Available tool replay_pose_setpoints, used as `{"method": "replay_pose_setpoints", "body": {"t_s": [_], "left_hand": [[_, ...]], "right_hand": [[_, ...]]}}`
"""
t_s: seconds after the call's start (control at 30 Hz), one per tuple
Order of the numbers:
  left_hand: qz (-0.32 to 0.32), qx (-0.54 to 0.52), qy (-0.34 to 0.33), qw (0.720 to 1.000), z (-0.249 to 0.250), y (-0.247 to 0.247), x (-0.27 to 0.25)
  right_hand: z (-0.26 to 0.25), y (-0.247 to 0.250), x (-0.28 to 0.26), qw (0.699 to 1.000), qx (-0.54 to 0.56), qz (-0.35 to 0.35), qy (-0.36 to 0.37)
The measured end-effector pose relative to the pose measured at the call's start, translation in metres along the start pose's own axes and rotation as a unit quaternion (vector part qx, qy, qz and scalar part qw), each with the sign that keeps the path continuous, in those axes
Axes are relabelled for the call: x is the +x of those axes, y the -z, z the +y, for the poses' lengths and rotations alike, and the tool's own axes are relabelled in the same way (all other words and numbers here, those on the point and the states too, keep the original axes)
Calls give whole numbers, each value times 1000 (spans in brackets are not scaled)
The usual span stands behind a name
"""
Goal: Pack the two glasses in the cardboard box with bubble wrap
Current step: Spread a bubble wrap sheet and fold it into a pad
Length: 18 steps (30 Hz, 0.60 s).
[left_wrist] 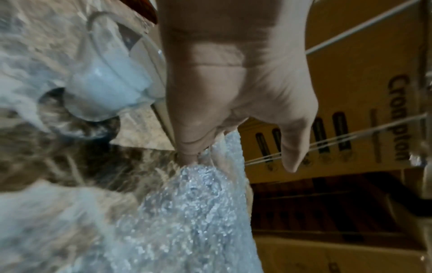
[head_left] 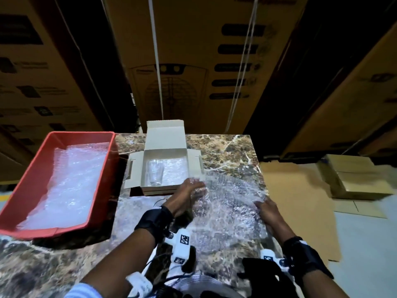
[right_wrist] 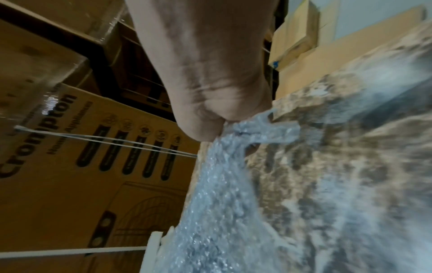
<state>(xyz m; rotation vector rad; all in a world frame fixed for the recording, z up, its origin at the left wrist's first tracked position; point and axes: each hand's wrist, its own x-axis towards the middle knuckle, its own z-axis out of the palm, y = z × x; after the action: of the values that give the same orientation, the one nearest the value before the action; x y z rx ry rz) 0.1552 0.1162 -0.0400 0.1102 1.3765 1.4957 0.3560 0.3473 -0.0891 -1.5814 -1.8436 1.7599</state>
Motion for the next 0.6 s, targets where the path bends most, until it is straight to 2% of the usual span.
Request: {"method": "replay_pose_setpoints", "body": {"t_s": [0.1,0.2,0.3,0.4,0.5,0.6], "left_hand": [[6,137,30,990,-28,-8,7],[16,247,56,967,-48,-12,12],[47,344,18,938,-64,-5,23],[95,445,-1,890,-66,-2,26],[140,489,-28,861,-64,-3,24],[139,517,-41,844,-69,-2,21]], "right_hand": [[13,6,-11,1000,-7,4,-28],[33,13,-10,998,-31,-9,-53],[50,20,-6,996,-58,-28,-54],[63,28,-1,993,-101,-28,-49],[56,35,-19,979,-204,-9,-24],[55,37,-30,965,-261,-2,-14]]}}
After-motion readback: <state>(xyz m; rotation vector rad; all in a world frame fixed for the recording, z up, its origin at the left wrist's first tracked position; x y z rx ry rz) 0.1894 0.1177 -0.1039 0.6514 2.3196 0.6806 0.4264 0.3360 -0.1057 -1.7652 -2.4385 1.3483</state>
